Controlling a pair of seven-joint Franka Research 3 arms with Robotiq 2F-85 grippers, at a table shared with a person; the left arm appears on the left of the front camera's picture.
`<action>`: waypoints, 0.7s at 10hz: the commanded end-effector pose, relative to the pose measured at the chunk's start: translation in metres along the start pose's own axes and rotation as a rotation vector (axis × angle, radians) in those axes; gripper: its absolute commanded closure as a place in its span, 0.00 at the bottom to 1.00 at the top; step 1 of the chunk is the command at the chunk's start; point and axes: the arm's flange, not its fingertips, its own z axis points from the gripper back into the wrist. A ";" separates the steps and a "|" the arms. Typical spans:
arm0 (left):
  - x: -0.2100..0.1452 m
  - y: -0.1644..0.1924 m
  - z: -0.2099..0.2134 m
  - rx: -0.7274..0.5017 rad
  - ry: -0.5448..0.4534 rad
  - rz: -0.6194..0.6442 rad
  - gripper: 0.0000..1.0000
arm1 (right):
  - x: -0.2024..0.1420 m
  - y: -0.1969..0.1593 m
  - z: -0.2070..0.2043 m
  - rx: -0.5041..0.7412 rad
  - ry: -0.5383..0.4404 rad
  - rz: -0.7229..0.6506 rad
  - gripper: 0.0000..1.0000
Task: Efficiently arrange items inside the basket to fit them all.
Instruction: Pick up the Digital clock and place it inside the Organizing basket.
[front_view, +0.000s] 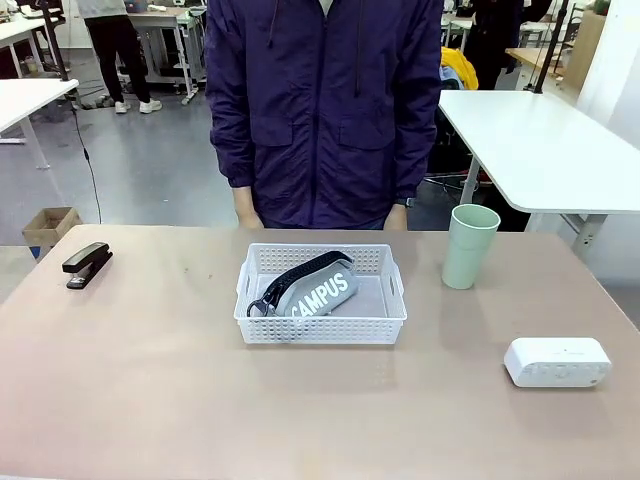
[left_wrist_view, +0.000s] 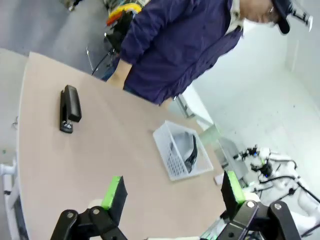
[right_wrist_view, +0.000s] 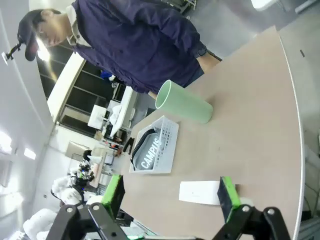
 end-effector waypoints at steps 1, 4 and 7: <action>-0.011 0.000 -0.032 -0.066 -0.008 -0.026 0.00 | -0.008 -0.005 -0.015 0.005 -0.070 -0.052 0.00; 0.000 0.011 -0.024 -0.044 -0.021 0.020 0.00 | 0.001 -0.008 -0.004 0.006 -0.022 -0.042 0.00; 0.000 0.011 -0.024 -0.044 -0.021 0.020 0.00 | 0.001 -0.008 -0.004 0.006 -0.022 -0.042 0.00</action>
